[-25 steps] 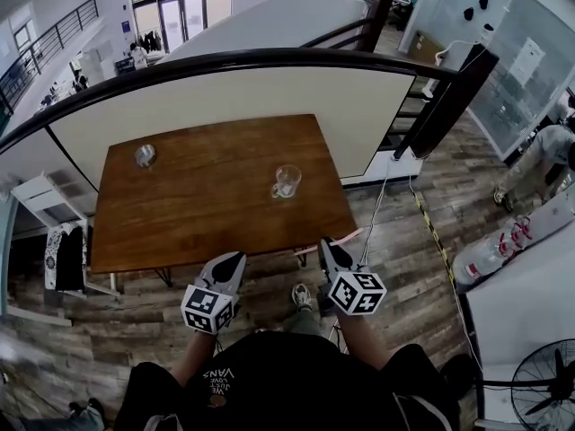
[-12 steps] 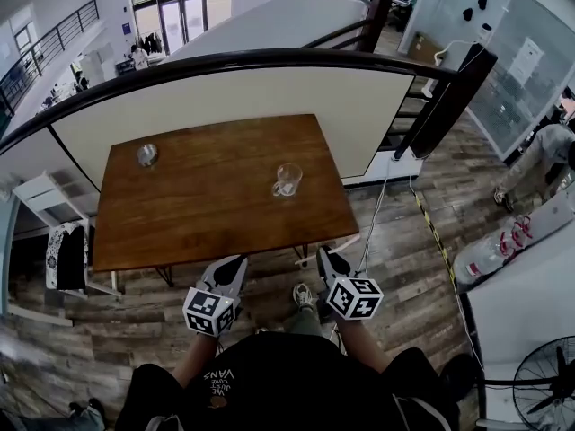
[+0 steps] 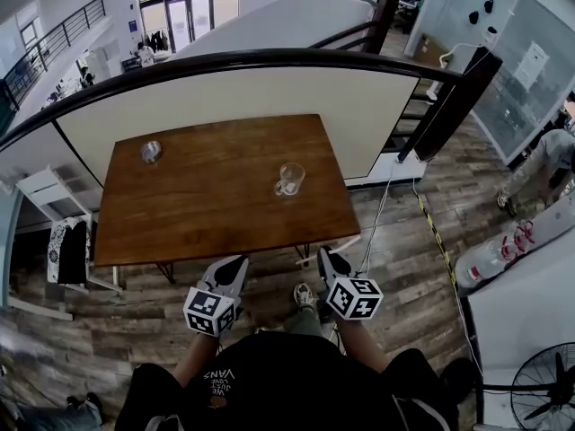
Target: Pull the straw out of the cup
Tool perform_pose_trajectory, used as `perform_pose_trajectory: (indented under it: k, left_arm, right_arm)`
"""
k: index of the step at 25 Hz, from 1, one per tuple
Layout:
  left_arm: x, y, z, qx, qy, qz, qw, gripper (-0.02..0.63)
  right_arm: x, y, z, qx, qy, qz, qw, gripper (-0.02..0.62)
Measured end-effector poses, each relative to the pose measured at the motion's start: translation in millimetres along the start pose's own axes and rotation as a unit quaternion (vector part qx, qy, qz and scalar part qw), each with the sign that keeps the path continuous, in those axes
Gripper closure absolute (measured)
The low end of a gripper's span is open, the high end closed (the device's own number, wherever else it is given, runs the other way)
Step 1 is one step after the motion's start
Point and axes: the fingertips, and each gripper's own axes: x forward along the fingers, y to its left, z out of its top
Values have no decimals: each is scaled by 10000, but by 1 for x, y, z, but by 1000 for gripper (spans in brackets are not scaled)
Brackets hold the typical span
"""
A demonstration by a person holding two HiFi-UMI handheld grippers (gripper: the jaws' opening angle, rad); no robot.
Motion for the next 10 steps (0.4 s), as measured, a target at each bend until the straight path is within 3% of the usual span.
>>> perform_pose_trajectory:
  k: [10]
  left_arm:
    - [-1, -4, 1, -9, -14, 41, 10000, 594]
  right_arm:
    - [-3, -1, 5, -6, -23, 42, 10000, 557]
